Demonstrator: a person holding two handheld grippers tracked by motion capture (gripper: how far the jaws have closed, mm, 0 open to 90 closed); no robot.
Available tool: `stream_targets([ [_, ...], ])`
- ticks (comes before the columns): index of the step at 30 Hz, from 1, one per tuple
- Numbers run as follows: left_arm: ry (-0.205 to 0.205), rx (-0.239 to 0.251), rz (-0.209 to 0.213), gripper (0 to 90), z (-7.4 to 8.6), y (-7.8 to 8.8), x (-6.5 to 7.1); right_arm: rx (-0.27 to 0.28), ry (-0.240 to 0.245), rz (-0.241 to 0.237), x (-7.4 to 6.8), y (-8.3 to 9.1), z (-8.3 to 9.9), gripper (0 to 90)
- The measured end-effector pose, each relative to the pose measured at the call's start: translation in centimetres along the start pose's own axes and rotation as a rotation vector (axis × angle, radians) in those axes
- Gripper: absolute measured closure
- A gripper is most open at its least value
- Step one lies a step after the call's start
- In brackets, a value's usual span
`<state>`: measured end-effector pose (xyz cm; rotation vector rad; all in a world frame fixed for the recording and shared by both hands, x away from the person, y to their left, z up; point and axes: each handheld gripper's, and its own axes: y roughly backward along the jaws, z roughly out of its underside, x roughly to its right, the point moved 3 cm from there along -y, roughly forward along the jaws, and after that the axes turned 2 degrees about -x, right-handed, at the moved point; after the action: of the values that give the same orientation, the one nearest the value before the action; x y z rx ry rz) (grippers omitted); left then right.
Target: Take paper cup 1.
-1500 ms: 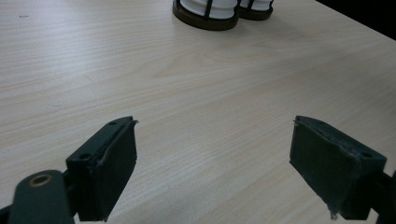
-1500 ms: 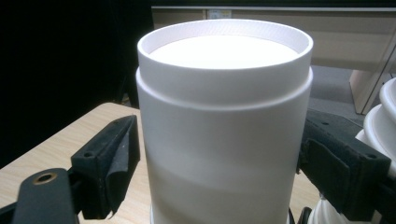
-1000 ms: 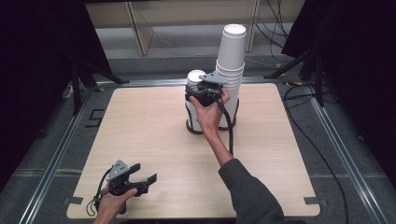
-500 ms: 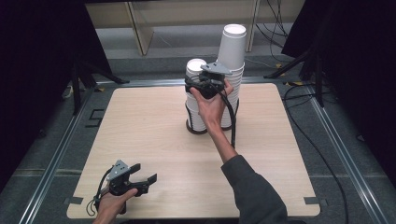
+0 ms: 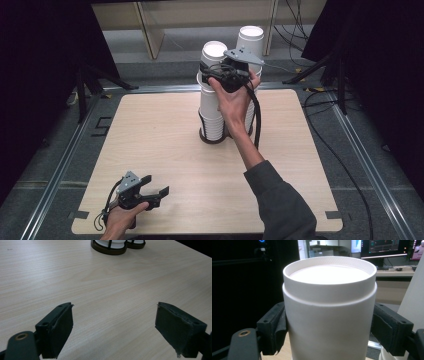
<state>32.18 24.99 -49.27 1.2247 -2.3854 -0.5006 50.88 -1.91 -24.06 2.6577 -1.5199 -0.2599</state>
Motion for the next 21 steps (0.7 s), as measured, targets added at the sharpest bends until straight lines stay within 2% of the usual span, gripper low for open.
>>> stream_targets([
  [2, -0.003, 0.002, -0.003, 14.2, 0.0, 0.0, 0.0, 0.002, 0.01, -0.01, -0.2, 0.5, -0.2, 20.9],
  [4, -0.023, -0.003, -0.016, 14.2, -0.1, 0.0, -0.1, 0.007, 0.025, -0.026, -0.3, 1.1, -0.2, 20.9],
  [5, -0.05, 0.001, -0.035, 14.2, -0.3, -0.3, -0.2, 0.006, 0.012, -0.047, -0.5, 1.4, -0.1, 20.9],
  [8, -0.107, 0.017, -0.059, 14.2, -0.6, -1.1, -0.6, -0.006, 0.04, -0.078, -1.0, 2.5, 0.4, 20.9],
  [9, -0.137, 0.015, -0.071, 14.2, -0.8, -1.2, -0.8, -0.013, 0.032, -0.094, -1.3, 3.0, 0.6, 20.9],
  [10, -0.142, 0.037, -0.078, 14.2, -0.9, -1.5, -0.8, -0.005, 0.053, -0.105, -1.3, 3.3, 0.9, 20.9],
  [11, -0.157, 0.024, -0.088, 14.2, -1.1, -1.5, -1.0, -0.018, 0.038, -0.116, -1.5, 3.8, 1.2, 20.9],
  [12, -0.148, 0.037, -0.083, 14.1, -1.2, -1.6, -1.0, -0.007, 0.061, -0.125, -1.5, 4.1, 1.4, 20.9],
  [13, -0.148, 0.037, -0.083, 14.2, -1.2, -1.6, -1.0, -0.019, 0.06, -0.137, -1.7, 4.5, 1.8, 20.9],
  [14, -0.141, 0.06, -0.079, 14.1, -1.4, -1.7, -1.1, -0.021, 0.076, -0.143, -1.7, 4.8, 2.1, 20.9],
  [21, -0.11, 0.089, -0.047, 14.1, -1.8, -1.8, -0.9, -0.068, 0.076, -0.21, -2.4, 6.1, 4.8, 20.9],
])
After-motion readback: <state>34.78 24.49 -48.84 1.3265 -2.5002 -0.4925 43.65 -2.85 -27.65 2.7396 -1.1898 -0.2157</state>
